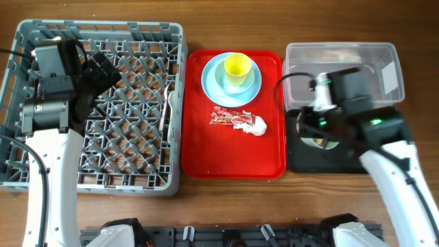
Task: Sort waste into correct bins and load items into the dishwasher rack
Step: 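Lift the green bowl with the right gripper over the black tray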
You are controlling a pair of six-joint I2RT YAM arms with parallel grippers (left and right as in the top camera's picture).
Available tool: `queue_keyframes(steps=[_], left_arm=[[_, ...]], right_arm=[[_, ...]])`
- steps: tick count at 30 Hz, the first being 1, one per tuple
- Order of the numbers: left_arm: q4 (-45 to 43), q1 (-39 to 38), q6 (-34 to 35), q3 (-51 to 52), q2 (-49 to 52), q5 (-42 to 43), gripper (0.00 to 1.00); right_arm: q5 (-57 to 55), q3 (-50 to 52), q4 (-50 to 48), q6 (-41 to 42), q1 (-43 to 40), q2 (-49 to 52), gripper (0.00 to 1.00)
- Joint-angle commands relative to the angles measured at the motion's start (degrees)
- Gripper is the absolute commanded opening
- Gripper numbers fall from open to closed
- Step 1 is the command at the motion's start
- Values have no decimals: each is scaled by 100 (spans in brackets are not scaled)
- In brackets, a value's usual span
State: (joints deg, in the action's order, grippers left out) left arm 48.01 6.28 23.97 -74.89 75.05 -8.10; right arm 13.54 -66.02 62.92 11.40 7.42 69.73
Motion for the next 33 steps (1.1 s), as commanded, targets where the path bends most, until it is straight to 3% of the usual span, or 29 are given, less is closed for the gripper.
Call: queue_keyframes(steps=[1,13,25,33], left_arm=[[-11,33,72,-33,2,-35,100],[-11,33,72,-33,2,-35,100],[-11,33,72,-33,2,-35,100],[-11,33,72,-33,2,-35,100]], right_arm=[[1956,83,122,-1375,-1049,-85,4],[4371,1180,179,-2979,-3810,44,5],[5434,1405,-492,-3132,-4087,1178,4],[5851,1408,-164,-3348,-4087,1718,4]])
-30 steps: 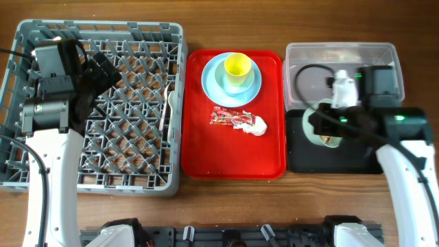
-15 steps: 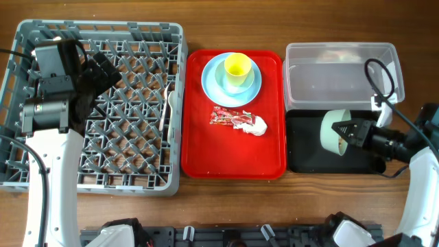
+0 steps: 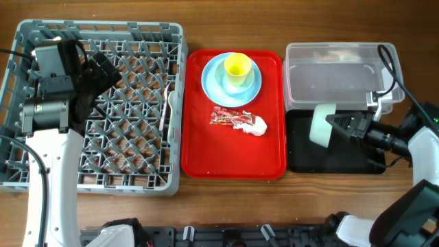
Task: Sort waste into correct bins and load items into the dishwasher rack
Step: 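Lift the green bowl with the right gripper over the black tray, then tilt the green bowl with the right gripper to dump rice onto the black tray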
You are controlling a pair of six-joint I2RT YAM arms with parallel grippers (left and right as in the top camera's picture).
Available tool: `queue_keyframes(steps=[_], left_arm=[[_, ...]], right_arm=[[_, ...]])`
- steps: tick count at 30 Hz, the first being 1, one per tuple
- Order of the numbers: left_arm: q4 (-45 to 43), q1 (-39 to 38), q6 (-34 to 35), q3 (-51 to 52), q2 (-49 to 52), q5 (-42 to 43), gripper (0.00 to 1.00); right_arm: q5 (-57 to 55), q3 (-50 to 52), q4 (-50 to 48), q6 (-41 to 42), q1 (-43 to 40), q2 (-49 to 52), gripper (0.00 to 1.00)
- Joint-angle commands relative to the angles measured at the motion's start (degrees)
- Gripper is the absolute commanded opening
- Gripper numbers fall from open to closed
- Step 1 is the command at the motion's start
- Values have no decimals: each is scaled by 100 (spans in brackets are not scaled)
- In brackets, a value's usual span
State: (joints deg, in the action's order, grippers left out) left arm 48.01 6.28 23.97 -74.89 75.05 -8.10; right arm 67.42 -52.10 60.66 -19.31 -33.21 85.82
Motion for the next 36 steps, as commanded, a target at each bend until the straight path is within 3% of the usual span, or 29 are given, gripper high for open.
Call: queue_keyframes(steps=[1,7,11,17,20,23,25,28,30,36], left_arm=[[-11,33,72,-33,2,-35,100],[-11,33,72,-33,2,-35,100],[-11,33,72,-33,2,-35,100],[-11,33,72,-33,2,-35,100],[-11,33,72,-33,2,-35,100],[-11,33,72,-33,2,-35,100],[-11,33,72,-33,2,-35,100],[-11,33,72,-33,2,-35,100],[-11,33,72,-33,2,-35,100],[-11,33,72,-33,2,-35,100]], right_arm=[[470,15,22,-260,-26,109,4],[629,15,-236,304,-258,109,4],[643,15,575,118,-605,107,4],[745,15,162,417,-1241,109,4],[481,17,509,-125,-1368,107,4],[734,20,94,177,-1368,107,4],[859,22,356,210,-1362,107,4],[931,146,1064,-879,-1360,107,4],[986,358,964,-1198,-1357,107,4],[1279,1088,623,-914,-1357,107,4]])
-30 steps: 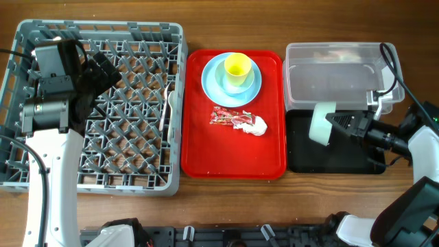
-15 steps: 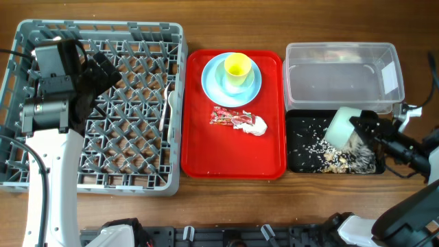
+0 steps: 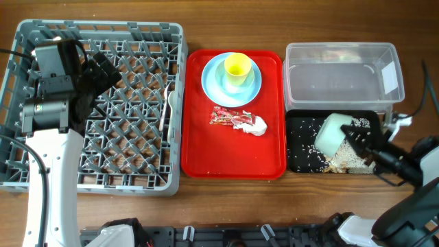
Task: Sort waste into correct bins and load items into the dishwasher rack
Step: 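Tilt the green bowl with the right gripper to dump rice onto the black tray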
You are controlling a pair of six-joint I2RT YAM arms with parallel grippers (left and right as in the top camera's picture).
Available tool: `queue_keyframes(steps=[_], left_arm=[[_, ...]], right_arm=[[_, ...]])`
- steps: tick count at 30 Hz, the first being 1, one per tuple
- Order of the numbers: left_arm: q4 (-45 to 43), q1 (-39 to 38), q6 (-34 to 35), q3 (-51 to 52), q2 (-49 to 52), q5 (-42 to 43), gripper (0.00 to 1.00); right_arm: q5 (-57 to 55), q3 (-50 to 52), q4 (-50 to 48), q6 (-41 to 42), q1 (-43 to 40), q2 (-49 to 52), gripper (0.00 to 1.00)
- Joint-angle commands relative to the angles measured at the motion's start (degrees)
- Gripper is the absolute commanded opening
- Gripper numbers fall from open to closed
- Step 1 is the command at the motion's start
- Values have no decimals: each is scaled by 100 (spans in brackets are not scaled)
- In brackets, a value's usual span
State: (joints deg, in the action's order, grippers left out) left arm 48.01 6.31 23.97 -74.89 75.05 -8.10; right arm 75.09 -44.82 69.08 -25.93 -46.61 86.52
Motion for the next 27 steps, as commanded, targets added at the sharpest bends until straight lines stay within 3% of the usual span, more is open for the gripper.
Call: queue_keyframes(steps=[1,10,13,16,24,27], left_arm=[[-11,31,72,-33,2,-35,100],[-11,31,72,-33,2,-35,100],[-11,31,72,-33,2,-35,100],[-11,31,72,-33,2,-35,100],[-11,31,72,-33,2,-35,100],[-11,31,72,-33,2,-35,100]], right_arm=[[675,422,-409,-229,-17,37,4],[1010,448,-654,496,-17,37,5],[1370,446,-13,-404,31,15,4],[1377,444,-494,413,39,15,4],[1718,444,-385,-20,278,9,4],[1609,439,-1080,979,396,2,4]])
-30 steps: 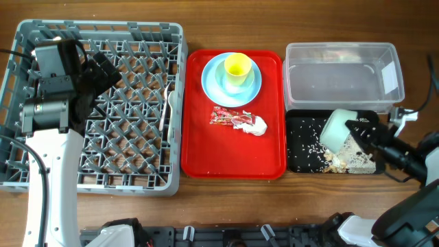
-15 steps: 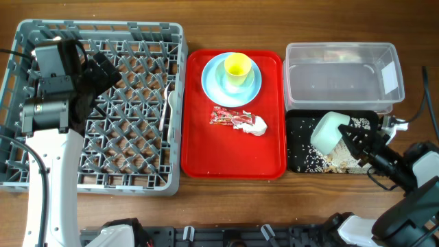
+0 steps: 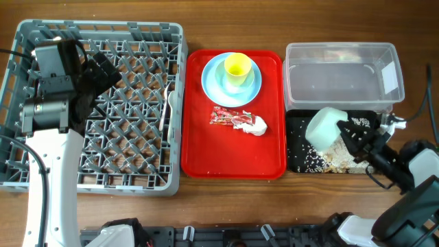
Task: Sort waste into correct bins and load items into the dishwasher rack
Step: 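Tilt the green bowl with the right gripper to dump rice onto the black tray, then carry the empty green bowl back and set it on the red tray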
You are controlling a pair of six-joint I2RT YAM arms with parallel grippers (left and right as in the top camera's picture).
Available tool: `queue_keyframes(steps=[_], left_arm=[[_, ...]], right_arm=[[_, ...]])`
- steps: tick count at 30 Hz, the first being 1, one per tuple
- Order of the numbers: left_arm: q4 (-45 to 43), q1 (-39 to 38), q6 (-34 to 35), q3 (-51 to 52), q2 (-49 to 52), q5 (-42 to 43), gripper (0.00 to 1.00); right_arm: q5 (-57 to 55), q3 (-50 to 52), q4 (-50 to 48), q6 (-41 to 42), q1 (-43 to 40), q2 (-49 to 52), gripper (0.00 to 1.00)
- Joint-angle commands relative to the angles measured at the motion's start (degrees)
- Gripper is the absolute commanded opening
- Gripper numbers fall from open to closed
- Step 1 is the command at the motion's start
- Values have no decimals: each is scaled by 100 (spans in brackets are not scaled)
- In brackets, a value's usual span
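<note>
My right gripper (image 3: 343,134) is shut on a pale bowl (image 3: 324,127), held tipped on its side over the black bin (image 3: 296,159). Rice and food scraps (image 3: 335,156) lie scattered in that bin. On the red tray (image 3: 206,159) stand a light blue plate (image 3: 214,81) with a yellow cup (image 3: 237,66) on it, and in front of them lie a red wrapper (image 3: 225,115) and a crumpled white napkin (image 3: 256,125). The grey dishwasher rack (image 3: 130,110) fills the left side. My left gripper (image 3: 103,68) hovers over the rack's left part; whether it is open or shut does not show.
A clear plastic bin (image 3: 339,74) stands behind the black bin at the back right. A white utensil (image 3: 169,103) lies along the rack's right edge next to the tray.
The bowl in my right gripper has shifted slightly left and back over the black bin. More food scraps lie in the bin. The left arm has not moved.
My right arm was first over the black bin, hiding it. Then it held the bowl on its side above the bin, which looked bare. Later rice and scraps lay in the bin under the tipped bowl, as now. The left arm stayed over the rack throughout.
</note>
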State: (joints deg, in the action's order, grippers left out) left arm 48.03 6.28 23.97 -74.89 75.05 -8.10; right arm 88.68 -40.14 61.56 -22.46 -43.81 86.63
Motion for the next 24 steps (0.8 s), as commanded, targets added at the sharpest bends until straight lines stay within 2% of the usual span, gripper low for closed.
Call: queue_keyframes(steps=[1,5,8,11,12,18,21,22,24], left_arm=[[-13,33,72,-33,2,-35,100],[-13,33,72,-33,2,-35,100],[-13,33,72,-33,2,-35,100],[-13,33,72,-33,2,-35,100],[-13,33,72,-33,2,-35,100],[-13,33,72,-33,2,-35,100],[-13,33,72,-33,2,-35,100],[-13,33,72,-33,2,-35,100],[-13,33,72,-33,2,-35,100]], right_arm=[[282,-37,-391,745,153,-28,4],[232,-420,-302,920,365,-184,4],[-1261,-1126,-289,1628,778,-522,4],[-3217,-1808,-275,2393,1475,-966,4],[-3526,-1928,-275,2557,1685,-1082,4],[-5246,-2232,-743,3862,3930,-2011,4],[-6448,-2232,-925,4507,5499,-2085,4],[-7090,-2227,-1010,4819,6494,-1952,4],[-7471,-2227,-1102,5049,7187,-1792,4]])
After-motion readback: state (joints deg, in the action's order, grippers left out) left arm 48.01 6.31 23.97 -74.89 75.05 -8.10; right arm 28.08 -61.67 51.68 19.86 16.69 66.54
